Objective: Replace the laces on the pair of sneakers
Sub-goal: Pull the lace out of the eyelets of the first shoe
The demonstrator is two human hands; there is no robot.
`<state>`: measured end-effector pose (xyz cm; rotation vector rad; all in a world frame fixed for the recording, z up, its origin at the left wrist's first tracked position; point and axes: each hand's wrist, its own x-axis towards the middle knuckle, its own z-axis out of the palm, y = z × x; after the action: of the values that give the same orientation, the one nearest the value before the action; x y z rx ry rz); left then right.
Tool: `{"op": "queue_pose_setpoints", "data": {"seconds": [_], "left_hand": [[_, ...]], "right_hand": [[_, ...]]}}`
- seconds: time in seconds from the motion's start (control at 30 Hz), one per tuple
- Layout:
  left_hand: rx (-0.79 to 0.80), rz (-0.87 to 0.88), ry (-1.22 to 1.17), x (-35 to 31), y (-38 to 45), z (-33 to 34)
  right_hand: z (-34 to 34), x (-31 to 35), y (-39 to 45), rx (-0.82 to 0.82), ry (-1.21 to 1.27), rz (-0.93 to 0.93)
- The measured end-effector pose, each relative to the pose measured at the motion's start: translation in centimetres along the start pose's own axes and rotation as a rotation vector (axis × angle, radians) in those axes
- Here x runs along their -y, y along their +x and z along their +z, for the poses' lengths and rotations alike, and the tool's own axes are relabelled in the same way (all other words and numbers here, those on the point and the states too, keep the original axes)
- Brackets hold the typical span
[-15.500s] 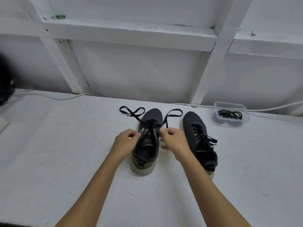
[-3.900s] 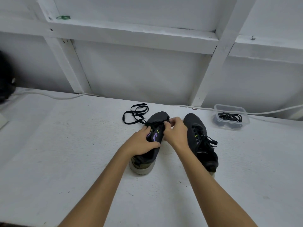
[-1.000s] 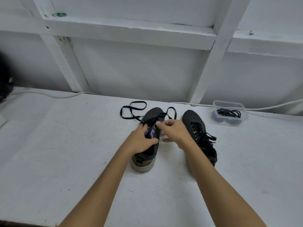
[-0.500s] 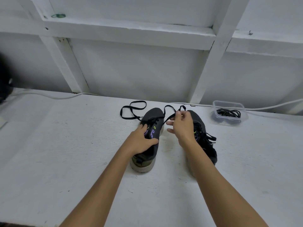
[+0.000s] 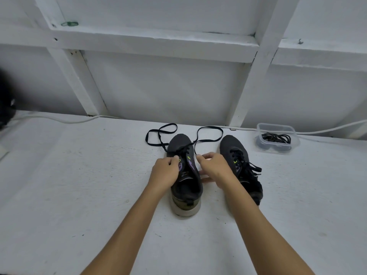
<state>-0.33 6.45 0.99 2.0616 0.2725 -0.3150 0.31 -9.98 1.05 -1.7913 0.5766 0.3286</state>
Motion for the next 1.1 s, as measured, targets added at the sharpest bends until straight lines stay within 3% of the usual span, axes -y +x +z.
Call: {"op": "queue_pose_setpoints", "data": {"seconds": [0.2,0.43,0.6,0.83,1.0,1.1], "left_hand": [[-0.054,0.006,-0.046,1.4,0.4,0.3],[-0.197,0.232,0.024,1.4,1.0,0.2],[-0.188,0.234,0.078,0.9,1.9,0.3],[-0.061,0.38,0.547,-1.0,3.4,-0.7],[0.014,0.279,0.366,-1.6,4.5,-1.4],[-0.034,0.253,0.199,-0.5,3.7,-1.6]], "right_hand": [[-0.8,1.5,-0.9,0.048,-0.222,-0.157],[-0.7,1.4,-3.7,0.172,-0.412,-0.22],[0.7,0.7,-4.8,0.113,-0.556,-0.328],[0.8,0.6,-4.8,0.099,-0.593,-0.331],[0.8,0.4,-4.6,0.086,-0.56,-0.331],[0.6,0.2,-4.6,0.07,-0.535,-0.35]]}}
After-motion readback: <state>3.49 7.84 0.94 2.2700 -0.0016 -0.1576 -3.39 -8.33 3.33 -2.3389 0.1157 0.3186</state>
